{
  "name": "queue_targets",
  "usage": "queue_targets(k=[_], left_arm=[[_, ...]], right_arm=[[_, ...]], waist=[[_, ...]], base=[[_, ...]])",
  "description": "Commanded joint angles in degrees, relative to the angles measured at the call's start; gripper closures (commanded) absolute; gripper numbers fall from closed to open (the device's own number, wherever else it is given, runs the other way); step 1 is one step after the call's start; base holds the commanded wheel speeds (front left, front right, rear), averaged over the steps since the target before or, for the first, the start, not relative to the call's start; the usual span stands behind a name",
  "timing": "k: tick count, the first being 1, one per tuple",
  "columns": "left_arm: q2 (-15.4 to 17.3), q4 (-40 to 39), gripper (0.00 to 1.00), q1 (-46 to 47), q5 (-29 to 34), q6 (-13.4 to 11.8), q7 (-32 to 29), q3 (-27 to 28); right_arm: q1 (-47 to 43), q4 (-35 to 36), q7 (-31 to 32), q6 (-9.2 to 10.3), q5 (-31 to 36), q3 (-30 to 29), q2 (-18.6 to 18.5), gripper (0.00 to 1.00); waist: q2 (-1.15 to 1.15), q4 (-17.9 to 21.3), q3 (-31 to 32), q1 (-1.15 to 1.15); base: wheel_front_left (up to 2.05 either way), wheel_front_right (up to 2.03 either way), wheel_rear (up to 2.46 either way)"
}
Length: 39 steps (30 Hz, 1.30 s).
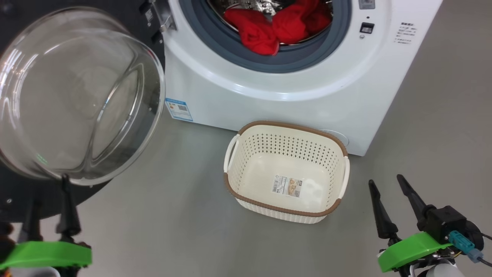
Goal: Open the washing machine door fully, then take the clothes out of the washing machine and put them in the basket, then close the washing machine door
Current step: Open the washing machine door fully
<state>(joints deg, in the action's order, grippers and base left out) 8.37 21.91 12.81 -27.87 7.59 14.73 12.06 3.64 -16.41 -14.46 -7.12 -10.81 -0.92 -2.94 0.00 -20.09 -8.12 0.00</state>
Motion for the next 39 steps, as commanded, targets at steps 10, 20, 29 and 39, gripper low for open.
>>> queue_targets(k=[10,20,29,39], left_arm=[[3.93,-7.0,0.0,-4.48,-1.06,-0.1,0.27,-5.57],[5.38,-11.46,0.0,-7.1,-2.89,-0.1,0.27,-11.53],[6.34,-12.85,0.0,-8.94,-2.41,-0.1,0.27,-14.31],[6.05,-14.64,0.0,-11.42,-1.91,-0.1,0.27,-14.8]], right_arm=[[-1.05,2.64,-0.54,-0.36,-1.75,-0.66,0.06,0.0],[-1.91,3.55,-0.54,-0.36,-2.86,-2.17,0.06,0.0],[-3.36,4.24,-0.54,-0.36,-3.51,-2.86,0.06,0.0],[-6.87,5.15,-0.54,-0.36,-4.41,-4.97,0.06,0.0]], waist=[[0.0,4.16,1.09,0.0],[0.0,9.69,1.24,0.0],[0.0,14.24,1.91,0.0],[0.0,18.07,3.2,0.0]], base=[[0.0,0.0,0.0],[0.0,0.0,0.0],[0.0,0.0,0.0],[0.0,0.0,0.0]])
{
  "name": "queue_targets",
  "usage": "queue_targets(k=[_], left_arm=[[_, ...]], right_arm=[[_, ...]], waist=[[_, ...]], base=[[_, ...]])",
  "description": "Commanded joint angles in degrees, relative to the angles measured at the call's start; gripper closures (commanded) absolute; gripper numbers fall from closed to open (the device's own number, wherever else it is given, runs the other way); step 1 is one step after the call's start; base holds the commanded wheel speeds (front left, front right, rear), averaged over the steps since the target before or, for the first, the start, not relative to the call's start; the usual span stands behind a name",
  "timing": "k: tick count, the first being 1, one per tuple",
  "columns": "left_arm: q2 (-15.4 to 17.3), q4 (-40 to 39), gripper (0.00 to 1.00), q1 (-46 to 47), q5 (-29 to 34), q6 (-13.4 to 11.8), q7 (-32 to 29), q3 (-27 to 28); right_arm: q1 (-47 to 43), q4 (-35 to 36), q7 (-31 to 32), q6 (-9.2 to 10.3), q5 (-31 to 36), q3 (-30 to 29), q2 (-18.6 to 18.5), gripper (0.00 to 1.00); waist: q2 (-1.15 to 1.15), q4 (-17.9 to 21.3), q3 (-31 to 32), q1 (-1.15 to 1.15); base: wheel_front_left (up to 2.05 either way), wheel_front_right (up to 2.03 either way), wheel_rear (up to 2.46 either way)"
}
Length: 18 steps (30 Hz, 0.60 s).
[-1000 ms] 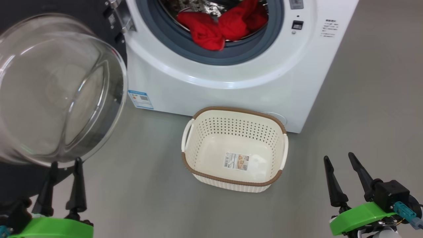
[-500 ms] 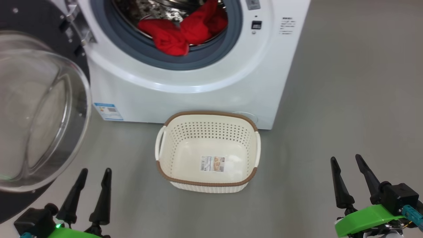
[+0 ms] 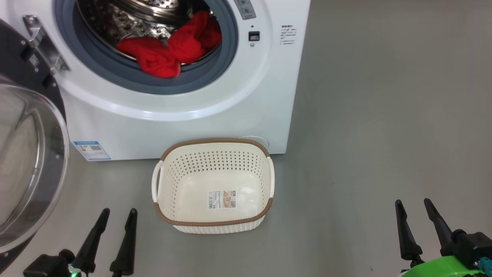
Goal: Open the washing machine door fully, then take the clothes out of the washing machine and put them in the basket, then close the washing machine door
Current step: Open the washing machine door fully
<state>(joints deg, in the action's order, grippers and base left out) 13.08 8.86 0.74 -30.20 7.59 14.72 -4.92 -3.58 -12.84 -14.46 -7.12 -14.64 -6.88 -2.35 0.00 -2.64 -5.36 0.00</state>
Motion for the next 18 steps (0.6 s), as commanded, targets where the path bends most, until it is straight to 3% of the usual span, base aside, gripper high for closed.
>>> queue_targets(k=[1,18], left_arm=[[1.32,-1.63,0.0,0.51,0.49,-0.1,0.28,2.35],[0.29,-2.21,0.0,0.84,1.99,-0.1,0.28,3.79]], right_arm=[[0.11,1.67,-0.54,-0.36,-0.65,0.84,-0.53,0.0],[-0.37,2.51,-0.54,-0.36,-1.59,0.17,-0.53,0.0]], waist=[[0.0,0.85,0.56,0.0],[0.0,1.07,0.23,0.0]], base=[[0.0,0.0,0.0],[0.0,0.0,0.0]])
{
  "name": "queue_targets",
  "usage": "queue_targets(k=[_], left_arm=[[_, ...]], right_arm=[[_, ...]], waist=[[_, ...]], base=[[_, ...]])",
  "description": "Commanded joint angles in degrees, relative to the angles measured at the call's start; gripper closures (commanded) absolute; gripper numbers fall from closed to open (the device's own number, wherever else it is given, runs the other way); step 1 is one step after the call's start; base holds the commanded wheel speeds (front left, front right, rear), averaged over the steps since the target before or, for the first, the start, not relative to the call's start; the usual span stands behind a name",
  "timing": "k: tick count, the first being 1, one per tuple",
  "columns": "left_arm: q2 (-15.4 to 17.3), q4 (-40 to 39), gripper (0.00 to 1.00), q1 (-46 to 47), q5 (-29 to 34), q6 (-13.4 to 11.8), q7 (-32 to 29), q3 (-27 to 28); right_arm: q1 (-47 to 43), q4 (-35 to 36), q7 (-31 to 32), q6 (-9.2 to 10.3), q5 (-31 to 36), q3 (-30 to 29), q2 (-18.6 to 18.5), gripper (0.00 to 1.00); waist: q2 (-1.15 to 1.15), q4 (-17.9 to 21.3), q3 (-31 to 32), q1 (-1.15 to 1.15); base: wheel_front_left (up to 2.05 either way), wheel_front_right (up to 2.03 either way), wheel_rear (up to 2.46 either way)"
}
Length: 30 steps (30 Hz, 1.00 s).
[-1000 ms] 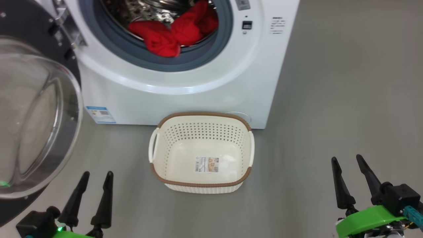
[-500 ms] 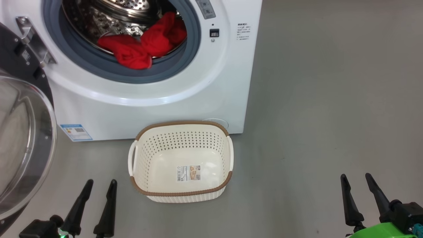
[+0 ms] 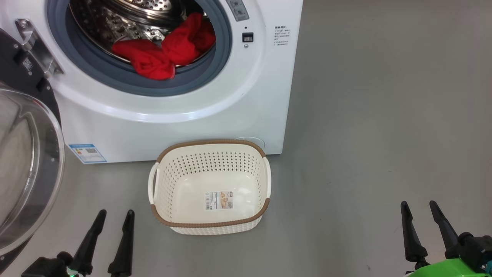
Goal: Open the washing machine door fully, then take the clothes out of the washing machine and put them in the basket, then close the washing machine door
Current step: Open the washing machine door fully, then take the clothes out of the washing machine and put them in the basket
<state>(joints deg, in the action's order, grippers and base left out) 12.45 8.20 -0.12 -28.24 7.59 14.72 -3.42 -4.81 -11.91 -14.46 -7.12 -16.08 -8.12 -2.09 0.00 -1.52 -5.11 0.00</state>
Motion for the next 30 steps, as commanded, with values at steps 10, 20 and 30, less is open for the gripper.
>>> queue_targets(k=[10,20,30], left_arm=[[1.55,-1.39,0.0,2.22,-0.37,-0.1,0.28,1.87],[2.15,-1.5,0.0,3.04,-0.72,-0.1,0.28,1.94],[2.09,-1.11,0.0,3.61,-0.12,-0.1,0.28,2.06]], right_arm=[[1.59,1.78,-0.54,-0.36,-0.11,1.81,-0.78,0.0],[2.5,1.65,-0.54,-0.36,-0.32,2.19,-0.78,0.0],[2.85,1.51,-0.54,-0.36,-0.37,2.44,-0.78,0.0]], waist=[[0.0,-0.41,-0.92,0.0],[0.0,-0.48,-1.81,0.0],[0.0,-0.61,-2.05,0.0]], base=[[0.15,-0.15,0.0],[1.18,-1.18,0.0],[1.29,-1.29,0.0]])
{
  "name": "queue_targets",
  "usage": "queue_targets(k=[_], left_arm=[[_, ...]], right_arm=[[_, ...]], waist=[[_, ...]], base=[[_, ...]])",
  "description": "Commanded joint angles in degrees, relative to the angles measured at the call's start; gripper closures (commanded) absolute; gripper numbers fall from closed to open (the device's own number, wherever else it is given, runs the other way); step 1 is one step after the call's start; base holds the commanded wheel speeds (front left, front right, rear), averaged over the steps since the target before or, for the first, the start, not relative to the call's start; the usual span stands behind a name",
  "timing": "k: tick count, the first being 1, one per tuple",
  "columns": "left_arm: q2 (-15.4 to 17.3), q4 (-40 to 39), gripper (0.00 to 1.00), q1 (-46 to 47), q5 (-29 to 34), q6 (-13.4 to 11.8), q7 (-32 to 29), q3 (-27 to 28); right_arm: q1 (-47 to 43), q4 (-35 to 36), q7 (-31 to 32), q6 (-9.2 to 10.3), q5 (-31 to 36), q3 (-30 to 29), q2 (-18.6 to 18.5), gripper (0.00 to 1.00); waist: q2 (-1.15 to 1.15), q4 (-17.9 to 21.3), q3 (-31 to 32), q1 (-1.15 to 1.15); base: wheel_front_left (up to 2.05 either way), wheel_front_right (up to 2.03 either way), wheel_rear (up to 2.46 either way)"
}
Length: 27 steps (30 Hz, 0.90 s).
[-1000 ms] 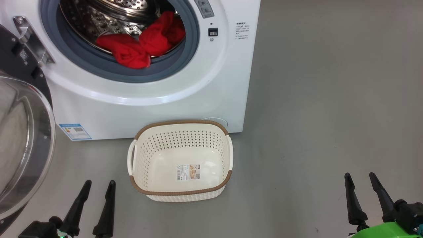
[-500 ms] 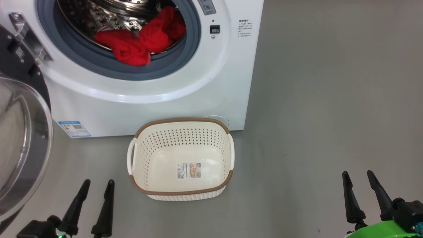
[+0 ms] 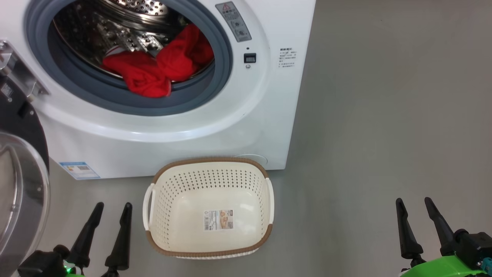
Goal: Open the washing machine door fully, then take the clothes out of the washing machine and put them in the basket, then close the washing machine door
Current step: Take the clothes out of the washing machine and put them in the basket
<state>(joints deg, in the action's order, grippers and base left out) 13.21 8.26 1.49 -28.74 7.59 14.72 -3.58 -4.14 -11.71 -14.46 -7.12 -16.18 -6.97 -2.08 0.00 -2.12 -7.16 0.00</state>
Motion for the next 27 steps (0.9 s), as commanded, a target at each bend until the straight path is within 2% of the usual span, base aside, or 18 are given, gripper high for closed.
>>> queue_targets(k=[1,7,27], left_arm=[[1.28,-1.12,0.0,2.08,0.47,-0.1,0.28,2.24],[0.99,-0.77,0.0,2.38,1.21,-0.1,0.28,2.3],[0.85,1.25,0.0,2.72,0.29,-0.1,0.28,0.42]], right_arm=[[2.23,1.3,-0.54,-0.36,-0.27,1.3,-0.8,0.0],[2.37,1.25,-0.54,-0.36,-0.2,1.37,-0.8,0.0],[2.39,1.14,-0.54,-0.36,-0.6,2.09,-0.79,0.0]], waist=[[0.0,-0.06,-0.03,0.0],[0.0,-0.36,-0.02,0.0],[0.0,-0.35,-0.8,0.0]], base=[[0.97,-0.97,0.0],[0.59,-0.59,0.0],[0.01,-0.01,0.0]])
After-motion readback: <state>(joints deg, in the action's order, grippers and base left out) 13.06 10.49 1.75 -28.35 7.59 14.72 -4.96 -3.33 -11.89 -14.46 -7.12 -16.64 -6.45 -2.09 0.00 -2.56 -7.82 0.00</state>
